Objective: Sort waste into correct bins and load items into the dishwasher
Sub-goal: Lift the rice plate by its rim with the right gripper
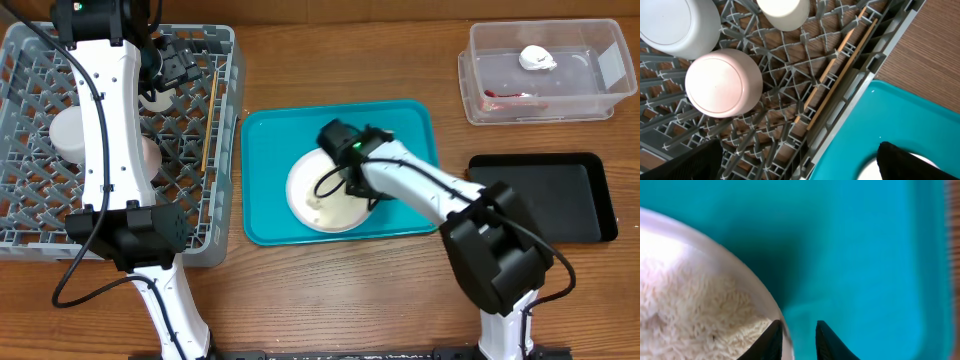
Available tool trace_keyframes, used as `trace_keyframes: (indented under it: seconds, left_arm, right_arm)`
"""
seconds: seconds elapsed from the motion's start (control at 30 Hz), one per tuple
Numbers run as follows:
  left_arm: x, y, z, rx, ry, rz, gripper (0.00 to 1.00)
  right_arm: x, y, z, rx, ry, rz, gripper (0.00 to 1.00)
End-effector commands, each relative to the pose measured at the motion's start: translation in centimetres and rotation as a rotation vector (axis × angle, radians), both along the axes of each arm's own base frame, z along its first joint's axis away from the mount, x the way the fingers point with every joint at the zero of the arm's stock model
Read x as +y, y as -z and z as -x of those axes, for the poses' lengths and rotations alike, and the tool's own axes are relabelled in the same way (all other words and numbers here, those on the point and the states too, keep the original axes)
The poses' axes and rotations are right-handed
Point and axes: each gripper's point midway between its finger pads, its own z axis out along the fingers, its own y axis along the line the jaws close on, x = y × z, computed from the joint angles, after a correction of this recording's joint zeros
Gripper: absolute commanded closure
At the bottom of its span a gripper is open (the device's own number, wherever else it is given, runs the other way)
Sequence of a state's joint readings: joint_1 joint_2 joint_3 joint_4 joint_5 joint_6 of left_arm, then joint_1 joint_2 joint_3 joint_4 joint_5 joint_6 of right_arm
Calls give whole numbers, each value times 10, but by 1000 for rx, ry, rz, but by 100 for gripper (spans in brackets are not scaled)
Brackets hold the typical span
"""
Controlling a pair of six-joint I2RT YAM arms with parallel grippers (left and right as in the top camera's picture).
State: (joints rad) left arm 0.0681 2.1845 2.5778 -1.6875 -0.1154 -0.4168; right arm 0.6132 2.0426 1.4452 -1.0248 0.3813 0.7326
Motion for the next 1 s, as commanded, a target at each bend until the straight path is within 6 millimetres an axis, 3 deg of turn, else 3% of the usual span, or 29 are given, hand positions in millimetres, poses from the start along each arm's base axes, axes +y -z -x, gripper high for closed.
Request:
trace_keyframes:
  seconds: [0.0,0.2,0.4,0.5,0.6,0.63,0.67,0.7,0.77,0.87,0.9,0.97]
  left_arm:
    - [1,-1,0,-6,-15,8,0]
    - [1,-1,0,-6,-15,8,0]
    - [1,-1,0,-6,-15,8,0]
    - [1,-1,0,-6,-15,8,0]
    - [1,-1,0,-6,-15,8,0]
    - [1,-1,0,-6,-15,8,0]
    - [1,-1,0,-6,-15,8,0]
    - [1,-1,0,-6,-15,8,0]
    - [1,-1,0,-6,-15,8,0]
    - [1,-1,0,-6,-15,8,0]
    - [1,-1,0,-6,-15,8,0]
    - [1,-1,0,-6,-15,8,0]
  right_arm:
    - [-46,-3,-15,-16,96,74,76]
    - [-96,-26,-22,47,204,105,80]
    - [-99,-69,-32,69,156,110,84]
    - [-75,-86,-33,85,88,36,82]
    - [-22,-93,-29,151,-118,-156,67]
    - [2,-93,-24,177,-217,-243,60]
    - [22,-94,-20,194,-303,-312,41]
    - [38,-95,-16,203,-372,-363,15]
    - [60,-94,-12,192,-438,-395,2]
    - [83,-88,-9,165,-497,-400,0]
    - [89,-83,-7,159,-515,-399,4]
    - [95,-72,-3,148,-524,-373,27]
